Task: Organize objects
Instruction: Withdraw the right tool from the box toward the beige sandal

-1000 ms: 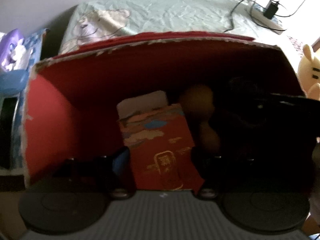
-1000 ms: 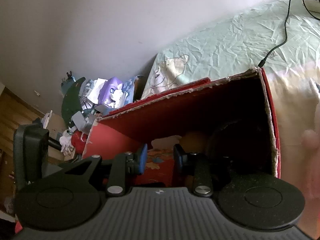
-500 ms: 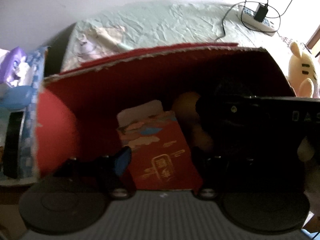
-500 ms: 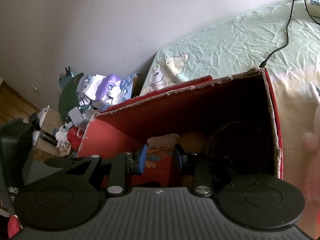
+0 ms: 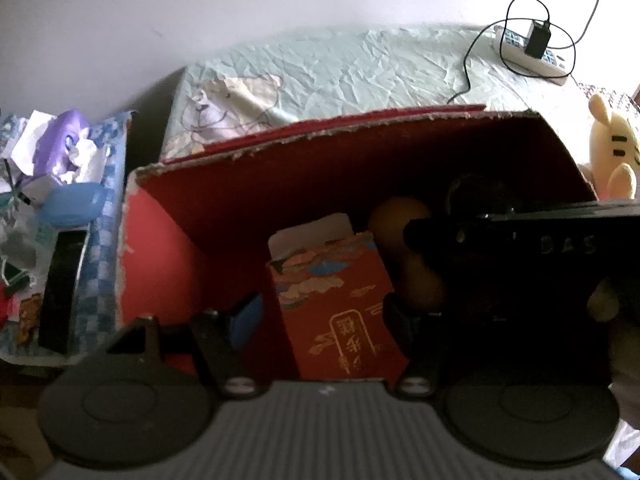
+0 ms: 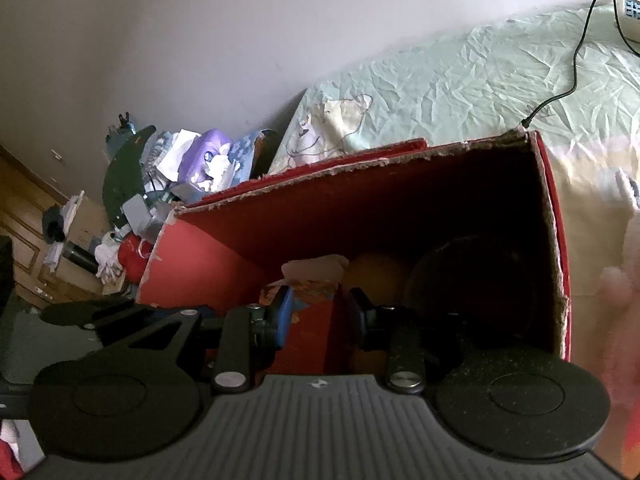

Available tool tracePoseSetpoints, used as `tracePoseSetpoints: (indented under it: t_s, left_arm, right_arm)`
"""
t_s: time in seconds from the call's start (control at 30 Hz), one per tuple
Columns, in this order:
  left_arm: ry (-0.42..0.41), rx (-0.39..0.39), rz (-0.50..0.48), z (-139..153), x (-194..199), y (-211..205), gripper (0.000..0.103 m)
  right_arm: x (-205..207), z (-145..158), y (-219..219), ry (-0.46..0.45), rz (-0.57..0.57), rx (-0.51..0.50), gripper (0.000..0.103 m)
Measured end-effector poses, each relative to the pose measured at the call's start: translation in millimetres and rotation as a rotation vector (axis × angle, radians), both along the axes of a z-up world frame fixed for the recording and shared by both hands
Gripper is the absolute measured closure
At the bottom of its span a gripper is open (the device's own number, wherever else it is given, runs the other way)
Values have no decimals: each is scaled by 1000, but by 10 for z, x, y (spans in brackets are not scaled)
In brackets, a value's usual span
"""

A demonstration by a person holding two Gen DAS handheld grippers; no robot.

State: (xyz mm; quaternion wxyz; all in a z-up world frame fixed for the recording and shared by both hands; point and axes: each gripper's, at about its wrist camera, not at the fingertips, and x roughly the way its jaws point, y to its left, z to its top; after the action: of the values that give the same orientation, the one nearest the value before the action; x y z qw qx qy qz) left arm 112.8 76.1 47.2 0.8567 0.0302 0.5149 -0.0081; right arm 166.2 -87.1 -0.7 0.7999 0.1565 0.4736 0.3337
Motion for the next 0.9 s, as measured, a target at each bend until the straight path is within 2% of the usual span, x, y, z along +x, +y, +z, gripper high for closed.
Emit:
tracePoseSetpoints:
  t_s: [0.43,0.53,0.6,0.73,0.9]
  left_arm:
    - [-68,25,47,210,-215,7,37]
    - [-87,33,59,262,-289,17,37]
    - [-98,39,67,292,-339,30,37]
    - [-110,42,90,332,-430,80,37]
    - [-139,65,115,413,-555,122,37]
  right_arm:
    - [-23,11,23,-7,-16,-47,69]
    - [-89,64,23,-39,-49,-79,69]
    - [-151,96,-18,-44,-69,-60,69]
    - [-288,96,-103,19,-74,31,68]
    - [-530,259,-85,-49,-29,70,67]
